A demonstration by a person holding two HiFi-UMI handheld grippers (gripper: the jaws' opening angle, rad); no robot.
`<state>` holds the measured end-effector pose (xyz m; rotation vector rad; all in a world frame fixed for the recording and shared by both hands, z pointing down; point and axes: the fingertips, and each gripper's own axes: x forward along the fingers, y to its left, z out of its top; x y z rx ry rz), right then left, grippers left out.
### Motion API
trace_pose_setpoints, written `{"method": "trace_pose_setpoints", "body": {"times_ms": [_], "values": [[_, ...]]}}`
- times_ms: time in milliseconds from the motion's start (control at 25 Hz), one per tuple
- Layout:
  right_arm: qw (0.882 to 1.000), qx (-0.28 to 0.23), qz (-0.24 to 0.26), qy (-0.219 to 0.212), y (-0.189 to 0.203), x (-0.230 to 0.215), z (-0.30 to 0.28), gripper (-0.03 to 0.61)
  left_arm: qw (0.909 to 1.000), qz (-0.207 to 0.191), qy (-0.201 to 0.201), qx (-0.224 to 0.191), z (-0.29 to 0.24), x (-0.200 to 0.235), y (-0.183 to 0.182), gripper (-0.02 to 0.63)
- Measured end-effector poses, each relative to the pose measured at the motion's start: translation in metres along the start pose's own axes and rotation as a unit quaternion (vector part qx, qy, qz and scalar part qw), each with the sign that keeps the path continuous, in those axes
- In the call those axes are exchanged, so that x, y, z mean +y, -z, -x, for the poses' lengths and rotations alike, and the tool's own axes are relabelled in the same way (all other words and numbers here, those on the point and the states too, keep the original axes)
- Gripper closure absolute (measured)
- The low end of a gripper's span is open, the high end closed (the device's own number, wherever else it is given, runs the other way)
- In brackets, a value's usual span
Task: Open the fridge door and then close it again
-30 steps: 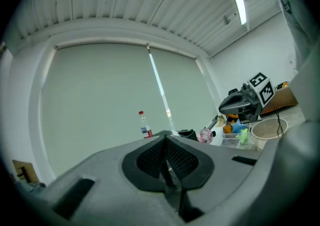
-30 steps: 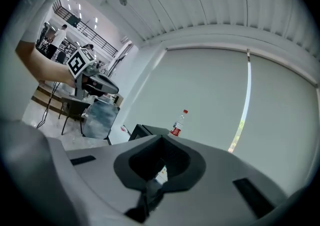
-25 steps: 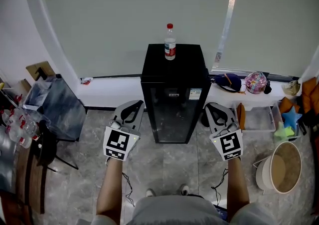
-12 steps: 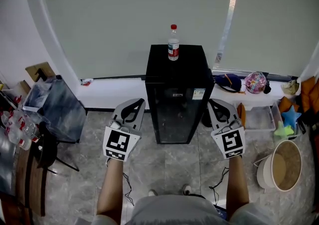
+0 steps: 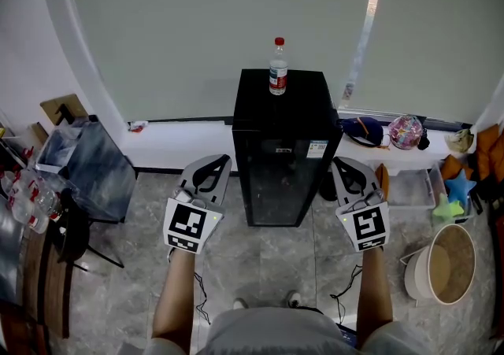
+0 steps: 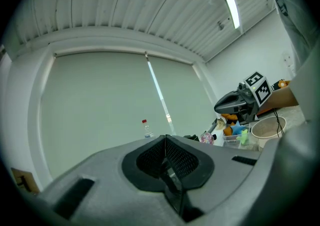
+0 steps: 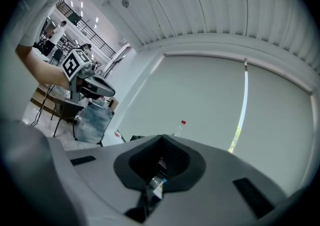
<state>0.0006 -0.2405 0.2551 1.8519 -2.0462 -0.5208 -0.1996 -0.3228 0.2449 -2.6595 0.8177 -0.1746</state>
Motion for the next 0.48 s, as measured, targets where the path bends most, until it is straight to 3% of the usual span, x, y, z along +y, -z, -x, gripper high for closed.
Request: {"method": "trace_pose_setpoints", "body": {"times_ms": [480], "values": [[1.0, -0.01, -0.003, -0.006, 0.001, -0.002, -0.017, 0.581, 0.9999, -0.003, -0.007, 0.009, -0.01, 0.012, 0.006, 0.603]]}}
